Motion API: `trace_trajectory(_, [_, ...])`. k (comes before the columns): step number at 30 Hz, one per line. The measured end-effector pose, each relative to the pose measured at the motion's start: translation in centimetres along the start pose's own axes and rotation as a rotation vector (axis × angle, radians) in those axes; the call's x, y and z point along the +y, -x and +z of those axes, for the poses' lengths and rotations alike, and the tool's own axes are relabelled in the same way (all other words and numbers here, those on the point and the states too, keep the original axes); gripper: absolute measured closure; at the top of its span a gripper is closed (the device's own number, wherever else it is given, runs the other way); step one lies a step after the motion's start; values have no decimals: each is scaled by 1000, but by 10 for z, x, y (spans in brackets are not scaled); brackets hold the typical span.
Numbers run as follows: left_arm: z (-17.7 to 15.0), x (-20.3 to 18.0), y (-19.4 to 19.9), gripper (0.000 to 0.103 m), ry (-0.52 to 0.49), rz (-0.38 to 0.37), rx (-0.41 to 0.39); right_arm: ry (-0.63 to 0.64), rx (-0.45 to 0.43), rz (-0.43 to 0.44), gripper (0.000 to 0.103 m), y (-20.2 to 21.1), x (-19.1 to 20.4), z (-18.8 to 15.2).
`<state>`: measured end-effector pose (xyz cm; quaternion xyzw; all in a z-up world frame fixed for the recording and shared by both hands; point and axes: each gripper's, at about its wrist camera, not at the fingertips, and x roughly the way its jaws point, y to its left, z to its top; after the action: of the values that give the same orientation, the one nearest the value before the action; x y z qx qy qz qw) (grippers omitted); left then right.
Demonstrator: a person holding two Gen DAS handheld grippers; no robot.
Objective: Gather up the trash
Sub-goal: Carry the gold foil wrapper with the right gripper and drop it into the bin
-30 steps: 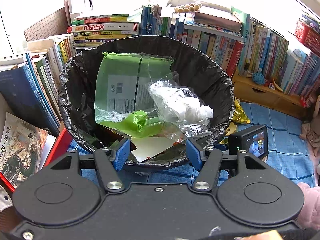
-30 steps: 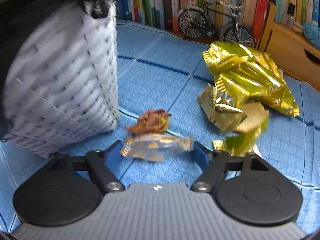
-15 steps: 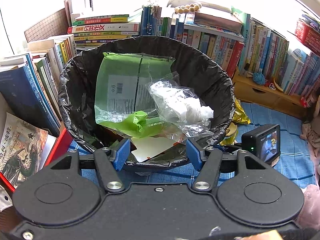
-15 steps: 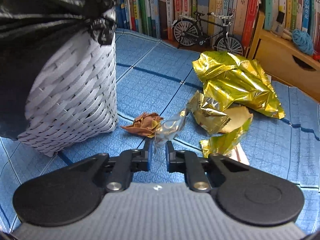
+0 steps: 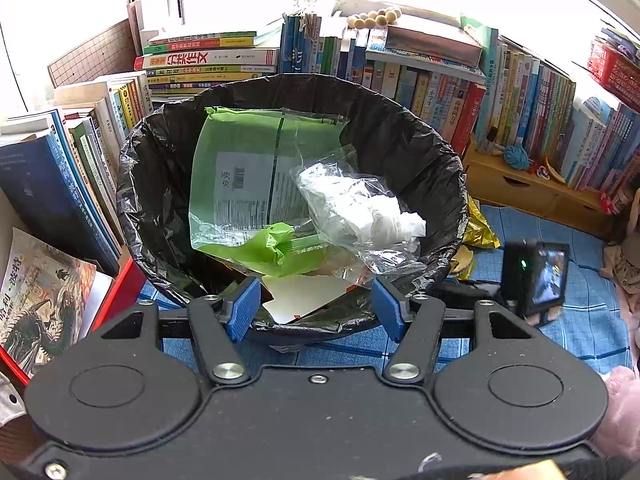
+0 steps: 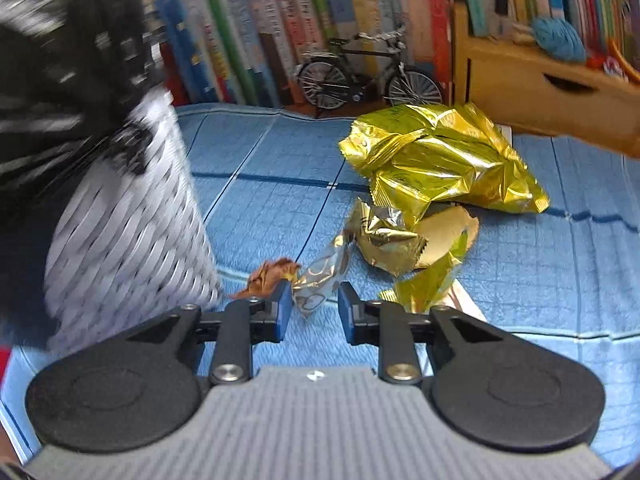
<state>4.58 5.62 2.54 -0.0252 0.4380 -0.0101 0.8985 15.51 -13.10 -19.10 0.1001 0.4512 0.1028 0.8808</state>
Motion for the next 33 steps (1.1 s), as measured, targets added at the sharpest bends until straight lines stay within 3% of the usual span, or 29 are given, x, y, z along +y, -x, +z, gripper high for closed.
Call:
trace_trajectory(5, [1, 0, -2, 44, 5, -6, 8, -123, -2, 22, 57, -15, -2, 11])
trace_trajectory(7, [2, 1, -3, 44, 9, -10, 12, -162, -3, 26, 51, -21, -2, 15])
trace_trajectory(11, [3, 1, -5, 44, 12, -12, 17, -204, -9, -44, 47, -33, -1, 23])
trace_trajectory(13, [4, 1, -6, 44, 12, -12, 20, -213, 29, -78, 65, -43, -1, 26])
trace_trajectory(14, [4, 2, -7, 44, 13, -12, 22, -216, 56, -98, 89, -48, -2, 29])
trace_trajectory(18, [4, 2, -7, 44, 13, -13, 25, -251, 71, -92, 91, -42, -6, 29])
trace_trajectory(25, [5, 2, -6, 44, 14, -16, 23, -245, 0, -8, 91, 15, -16, 38])
trace_trajectory(33, [1, 4, 2, 44, 12, -21, 6, -113, -202, 217, 91, 138, 5, 78])
